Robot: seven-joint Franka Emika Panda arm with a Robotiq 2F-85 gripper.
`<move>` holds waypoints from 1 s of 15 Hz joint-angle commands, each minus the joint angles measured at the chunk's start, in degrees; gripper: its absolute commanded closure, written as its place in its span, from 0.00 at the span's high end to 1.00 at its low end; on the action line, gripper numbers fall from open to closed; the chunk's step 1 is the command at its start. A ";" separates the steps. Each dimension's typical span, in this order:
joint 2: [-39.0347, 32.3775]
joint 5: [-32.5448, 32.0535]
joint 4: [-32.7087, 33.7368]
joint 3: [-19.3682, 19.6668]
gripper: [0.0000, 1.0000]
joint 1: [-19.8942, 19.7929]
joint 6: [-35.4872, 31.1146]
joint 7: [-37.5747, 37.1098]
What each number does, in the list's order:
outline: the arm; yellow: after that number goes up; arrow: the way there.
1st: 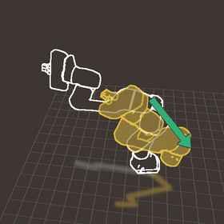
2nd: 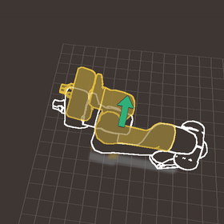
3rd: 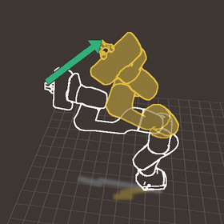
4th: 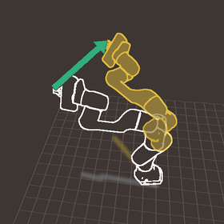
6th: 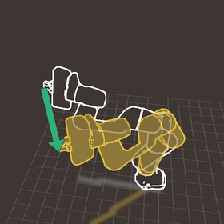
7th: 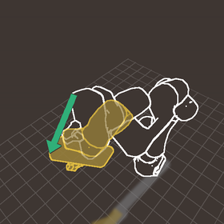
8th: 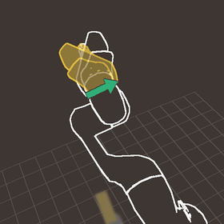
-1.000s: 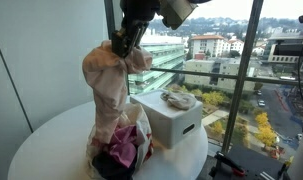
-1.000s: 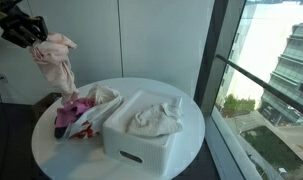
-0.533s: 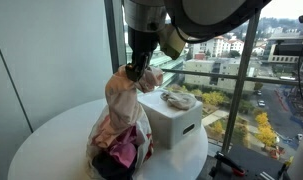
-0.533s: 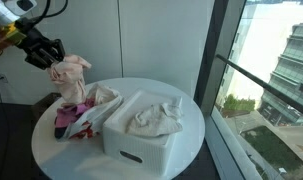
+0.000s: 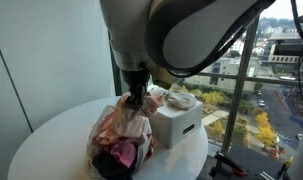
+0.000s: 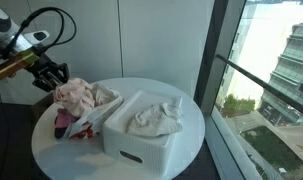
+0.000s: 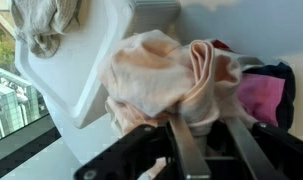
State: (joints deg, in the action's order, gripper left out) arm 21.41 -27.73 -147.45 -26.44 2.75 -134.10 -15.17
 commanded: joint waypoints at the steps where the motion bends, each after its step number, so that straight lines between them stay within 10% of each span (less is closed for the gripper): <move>1: -6.99 -6.85 5.41 -0.33 0.08 0.44 -0.31 -4.71; 15: -32.87 -16.68 16.87 11.20 0.08 8.63 -8.05 -11.61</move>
State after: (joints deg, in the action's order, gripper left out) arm -6.04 -41.33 -134.50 -19.29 9.42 -140.31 -24.37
